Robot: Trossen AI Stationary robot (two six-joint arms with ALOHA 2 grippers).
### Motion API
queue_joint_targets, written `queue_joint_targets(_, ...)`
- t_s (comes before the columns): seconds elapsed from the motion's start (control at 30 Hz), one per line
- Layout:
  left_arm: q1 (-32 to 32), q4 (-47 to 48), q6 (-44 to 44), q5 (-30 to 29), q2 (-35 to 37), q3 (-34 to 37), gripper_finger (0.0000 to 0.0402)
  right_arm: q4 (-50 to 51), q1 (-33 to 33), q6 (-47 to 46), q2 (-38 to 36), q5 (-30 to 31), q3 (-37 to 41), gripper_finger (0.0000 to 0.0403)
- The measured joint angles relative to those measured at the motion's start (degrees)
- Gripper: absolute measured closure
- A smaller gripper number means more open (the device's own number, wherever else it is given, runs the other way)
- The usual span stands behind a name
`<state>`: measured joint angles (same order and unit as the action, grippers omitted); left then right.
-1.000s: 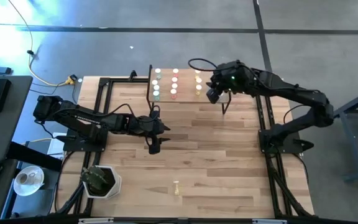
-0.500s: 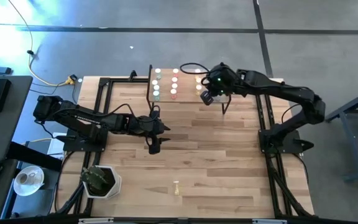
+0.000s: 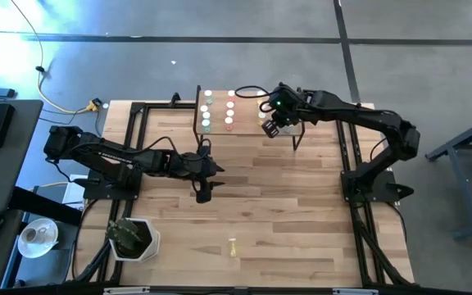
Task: Pick and place medicine bottles onto shelf by color
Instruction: Adjust the blue pill bottle on the shelf
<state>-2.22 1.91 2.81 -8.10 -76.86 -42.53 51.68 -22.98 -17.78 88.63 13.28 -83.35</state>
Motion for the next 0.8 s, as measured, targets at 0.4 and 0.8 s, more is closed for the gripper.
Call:
queue_joint_targets(0.4,0.01,0.00,0.00,0.00,0.00,0.00,0.0195,2.65,-1.72,-1.59,0.63,1.04,0.01,0.0403)
queue_joint_targets(0.8,0.02,0.00,0.00,0.00,0.00,-0.01,0.0195,2.98,-1.77,-1.63,0.63,1.83,0.02,0.0403)
